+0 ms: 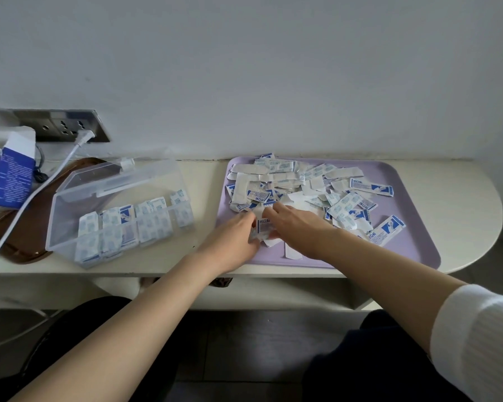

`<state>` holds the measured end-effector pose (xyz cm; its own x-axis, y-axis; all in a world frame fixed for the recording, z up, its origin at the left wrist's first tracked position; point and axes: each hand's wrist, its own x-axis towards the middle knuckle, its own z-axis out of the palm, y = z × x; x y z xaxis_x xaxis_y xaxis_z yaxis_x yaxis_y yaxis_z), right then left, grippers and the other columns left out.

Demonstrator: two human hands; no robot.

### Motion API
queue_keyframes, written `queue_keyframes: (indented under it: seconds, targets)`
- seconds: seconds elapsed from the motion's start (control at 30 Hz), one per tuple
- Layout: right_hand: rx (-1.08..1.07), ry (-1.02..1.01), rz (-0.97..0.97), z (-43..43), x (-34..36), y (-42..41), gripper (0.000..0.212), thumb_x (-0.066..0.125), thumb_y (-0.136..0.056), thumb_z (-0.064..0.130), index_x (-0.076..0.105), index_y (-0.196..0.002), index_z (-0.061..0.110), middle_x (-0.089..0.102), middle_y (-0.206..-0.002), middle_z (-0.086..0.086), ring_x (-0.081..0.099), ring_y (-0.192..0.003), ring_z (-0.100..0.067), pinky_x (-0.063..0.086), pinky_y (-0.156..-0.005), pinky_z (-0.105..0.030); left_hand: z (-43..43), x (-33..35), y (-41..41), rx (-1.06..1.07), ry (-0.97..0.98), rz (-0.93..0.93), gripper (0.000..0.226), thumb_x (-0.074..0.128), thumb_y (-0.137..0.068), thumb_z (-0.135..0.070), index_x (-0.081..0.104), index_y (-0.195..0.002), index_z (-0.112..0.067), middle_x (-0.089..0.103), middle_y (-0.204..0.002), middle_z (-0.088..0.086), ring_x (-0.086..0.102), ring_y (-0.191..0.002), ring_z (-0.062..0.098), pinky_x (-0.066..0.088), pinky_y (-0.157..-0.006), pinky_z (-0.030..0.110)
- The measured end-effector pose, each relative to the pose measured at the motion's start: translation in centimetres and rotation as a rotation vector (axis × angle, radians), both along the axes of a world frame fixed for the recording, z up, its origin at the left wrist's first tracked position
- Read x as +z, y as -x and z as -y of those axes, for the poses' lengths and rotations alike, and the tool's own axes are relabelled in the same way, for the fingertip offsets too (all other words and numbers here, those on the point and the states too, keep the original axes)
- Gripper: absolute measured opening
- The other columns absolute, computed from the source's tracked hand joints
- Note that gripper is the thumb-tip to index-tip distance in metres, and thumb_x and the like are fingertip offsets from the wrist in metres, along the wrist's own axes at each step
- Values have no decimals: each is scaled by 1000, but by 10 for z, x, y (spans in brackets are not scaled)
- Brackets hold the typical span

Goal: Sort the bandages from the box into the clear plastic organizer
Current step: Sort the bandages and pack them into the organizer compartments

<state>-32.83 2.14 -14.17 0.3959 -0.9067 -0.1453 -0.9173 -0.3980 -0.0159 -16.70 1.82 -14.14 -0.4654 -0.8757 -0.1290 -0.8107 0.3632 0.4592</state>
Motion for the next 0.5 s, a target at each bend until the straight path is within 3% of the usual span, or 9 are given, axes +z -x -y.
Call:
queue_keyframes:
  seconds: [0.1,0.2,0.3,0.4,0.5]
  targets:
    - [24,21,29,2,0,0,46,55,-93,19,35,-133,25,38,-122,-6,48,-109,-24,43,-74,-33,1,-2,-2,-10,58,58,16,44,-94,-15,48,-109,-11,55,-123,6,54,-107,27,37,-71,30]
    - [24,-24,90,3,11,5,46,53,-93,31,36,-136,28,36,-133,-3,43,-118,-21,41,-89,-34,3,-2,-2,3,66,14,22,46,-93,-11,53,-114,-11,57,-123,6,55,-108,27,41,-76,32]
    - [1,-47,134,3,17,10,38,53,-93,30,45,-130,23,44,-131,0,48,-117,-21,43,-88,-36,5,-1,-3,15,75,-40,15,50,-91,-7,58,-104,-8,60,-114,10,55,-102,27,39,-75,30]
    - [-24,-61,156,3,19,11,25,54,-93,24,55,-118,21,57,-119,-1,55,-108,-23,43,-81,-34,6,0,-3,6,64,-88,23,49,-83,1,58,-103,-6,60,-110,10,55,-101,27,43,-80,30]
    - [-13,12,151,2,20,8,19,53,-93,23,60,-111,22,61,-112,1,58,-101,-23,41,-75,-31,4,2,2,20,41,-119,21,59,-82,-12,56,-102,-9,59,-106,4,56,-96,21,43,-77,27]
